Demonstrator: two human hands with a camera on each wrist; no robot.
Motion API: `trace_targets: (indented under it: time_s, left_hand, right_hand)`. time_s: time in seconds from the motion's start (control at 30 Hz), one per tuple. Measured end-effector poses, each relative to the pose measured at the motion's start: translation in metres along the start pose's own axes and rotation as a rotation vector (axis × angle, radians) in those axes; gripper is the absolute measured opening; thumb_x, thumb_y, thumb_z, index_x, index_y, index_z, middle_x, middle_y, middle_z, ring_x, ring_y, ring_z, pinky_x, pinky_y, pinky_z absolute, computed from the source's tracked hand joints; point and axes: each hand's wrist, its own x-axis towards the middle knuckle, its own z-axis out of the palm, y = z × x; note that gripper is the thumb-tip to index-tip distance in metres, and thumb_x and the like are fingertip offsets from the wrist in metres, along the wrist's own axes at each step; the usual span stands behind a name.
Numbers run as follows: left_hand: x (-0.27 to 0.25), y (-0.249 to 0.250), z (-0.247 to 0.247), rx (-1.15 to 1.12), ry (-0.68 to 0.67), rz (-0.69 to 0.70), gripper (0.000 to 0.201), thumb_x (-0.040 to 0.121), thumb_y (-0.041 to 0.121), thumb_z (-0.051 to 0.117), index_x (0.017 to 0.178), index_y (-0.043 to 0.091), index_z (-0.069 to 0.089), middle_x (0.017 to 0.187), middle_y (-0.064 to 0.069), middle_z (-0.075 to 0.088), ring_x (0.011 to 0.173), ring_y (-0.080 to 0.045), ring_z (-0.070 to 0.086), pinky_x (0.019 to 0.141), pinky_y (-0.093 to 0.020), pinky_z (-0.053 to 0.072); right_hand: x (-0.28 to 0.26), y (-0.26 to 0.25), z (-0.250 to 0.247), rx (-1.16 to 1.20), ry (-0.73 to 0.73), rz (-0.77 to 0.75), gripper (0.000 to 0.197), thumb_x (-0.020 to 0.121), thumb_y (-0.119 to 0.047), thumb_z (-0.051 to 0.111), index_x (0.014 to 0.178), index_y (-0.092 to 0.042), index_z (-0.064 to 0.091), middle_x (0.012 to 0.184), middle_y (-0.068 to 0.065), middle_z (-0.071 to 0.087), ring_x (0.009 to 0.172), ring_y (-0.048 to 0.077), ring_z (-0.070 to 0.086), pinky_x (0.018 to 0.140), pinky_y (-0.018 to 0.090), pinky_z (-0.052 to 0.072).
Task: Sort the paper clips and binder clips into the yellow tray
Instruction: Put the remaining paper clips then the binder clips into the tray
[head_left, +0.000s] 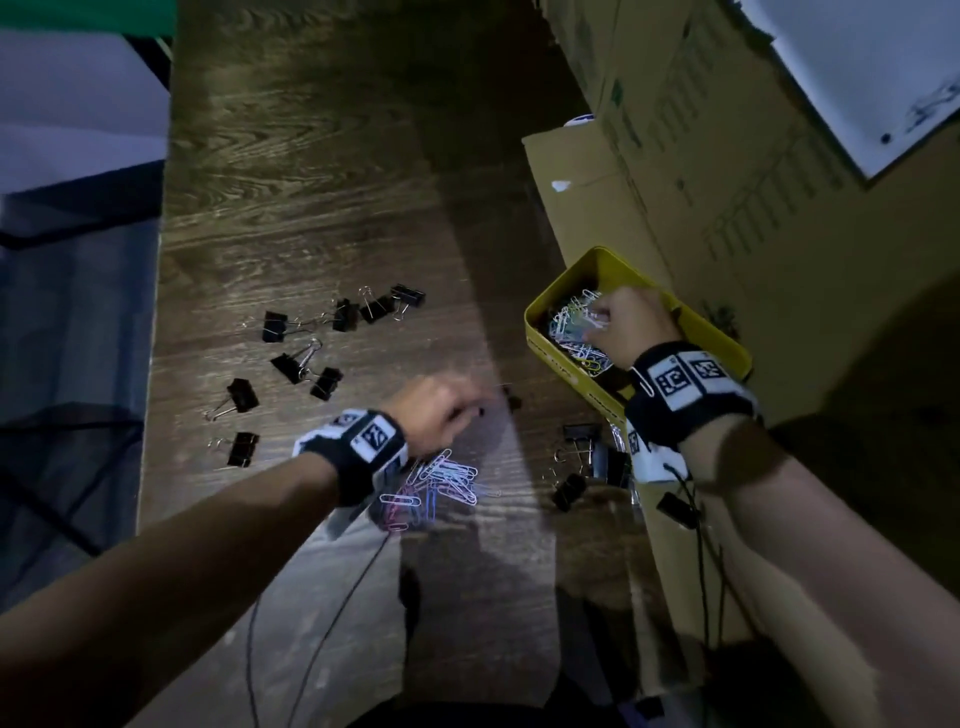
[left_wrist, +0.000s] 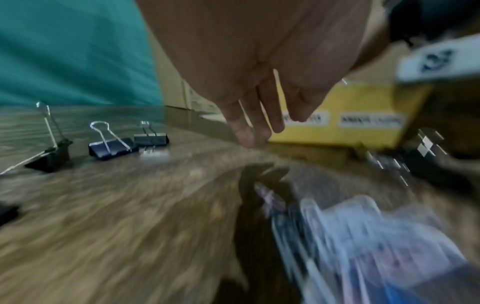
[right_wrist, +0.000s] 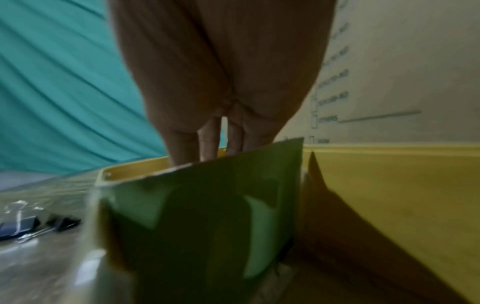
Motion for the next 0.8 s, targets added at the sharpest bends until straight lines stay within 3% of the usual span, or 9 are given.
trace_targets:
  time_s: [0.07,0.13,0.23,0.27,0.37,0.47,0.57,0.67,0.8]
  left_hand:
    - [-0.026,-0.005,0.021,0.114,-0.235,0.059,0.046,0.094,0.031,0.044,0.140,0.027,0.037,0.151,-0.003,0.029,0.136,-0.021,0.029,0.112,-0.044,0.024]
    - [-0.049,-0.010,0.038,0.293,-0.350,0.082,0.052,0.095,0.047,0.029,0.144,0.032,0.024,0.156,0.001,0.011,0.143,-0.020,0.008,0.113,-0.046,0.012]
    - [-0.084,-0.014,0.052,0.416,-0.359,0.053,0.052,0.095,0.049,0.020,0.139,0.028,0.038,0.150,-0.004,0.031,0.138,-0.025,0.027,0.102,-0.052,0.037]
    - [-0.095,-0.018,0.057,0.417,-0.335,0.065,0.051,0.097,0.047,0.017,0.138,0.026,0.039,0.148,-0.004,0.034,0.139,-0.023,0.025,0.100,-0.052,0.040]
    - [-0.120,-0.024,0.058,0.365,-0.269,0.127,0.050,0.097,0.046,0.018,0.142,0.028,0.030,0.150,-0.004,0.030,0.143,-0.017,0.011,0.107,-0.051,0.030]
    - [-0.112,-0.025,0.042,0.249,-0.175,0.038,0.056,0.095,0.045,0.028,0.146,0.030,0.012,0.154,-0.002,0.010,0.142,-0.019,0.010,0.114,-0.047,0.012]
    - [-0.079,-0.023,0.029,0.225,-0.171,-0.147,0.058,0.095,0.043,0.024,0.147,0.027,0.004,0.154,0.002,-0.008,0.142,-0.017,-0.005,0.116,-0.049,0.006]
    - [-0.059,-0.021,0.023,0.301,-0.376,-0.171,0.057,0.099,0.039,0.024,0.147,0.025,-0.002,0.154,0.004,-0.014,0.142,-0.015,-0.012,0.116,-0.048,-0.001]
    - [-0.082,-0.027,0.027,0.323,-0.460,-0.040,0.057,0.098,0.044,0.023,0.147,0.023,0.001,0.156,0.004,-0.009,0.142,-0.011,-0.009,0.117,-0.042,-0.003]
  right_hand:
    - [-0.005,-0.007,0.000,-0.002,-0.007,-0.043,0.049,0.085,-0.017,0.068,0.131,-0.011,0.053,0.130,0.014,0.058,0.118,0.030,0.055,0.098,0.038,0.045]
    - [-0.012,-0.012,0.000,0.024,0.026,-0.103,0.048,0.086,-0.018,0.066,0.132,-0.013,0.052,0.133,0.011,0.055,0.122,0.027,0.051,0.101,0.036,0.041]
    - [-0.034,-0.024,0.005,0.109,0.155,-0.253,0.034,0.085,-0.017,0.066,0.119,-0.014,0.063,0.123,0.010,0.060,0.114,0.024,0.055,0.098,0.029,0.040]
    - [-0.044,-0.030,0.009,0.146,0.199,-0.313,0.029,0.085,-0.015,0.065,0.114,-0.013,0.066,0.117,0.009,0.062,0.109,0.023,0.057,0.095,0.027,0.039]
    - [-0.083,-0.043,0.035,0.169,0.171,-0.422,0.024,0.088,-0.015,0.062,0.111,-0.014,0.067,0.110,0.004,0.061,0.099,0.013,0.054,0.088,0.020,0.038]
    - [-0.117,-0.046,0.088,0.094,-0.053,-0.412,0.028,0.088,-0.025,0.061,0.115,-0.020,0.062,0.116,0.001,0.056,0.104,0.016,0.056,0.093,0.030,0.046]
    - [-0.140,-0.045,0.142,-0.054,-0.228,-0.261,0.061,0.080,-0.046,0.066,0.128,-0.016,0.045,0.127,0.008,0.042,0.120,0.026,0.044,0.100,0.035,0.041]
    - [-0.158,-0.049,0.169,-0.172,-0.210,-0.131,0.103,0.066,-0.066,0.067,0.142,-0.010,0.024,0.135,0.015,0.029,0.126,0.030,0.029,0.107,0.038,0.032]
    - [-0.168,-0.063,0.187,-0.143,-0.168,-0.166,0.108,0.066,-0.064,0.068,0.143,-0.005,0.020,0.132,0.015,0.030,0.123,0.029,0.027,0.107,0.034,0.026]
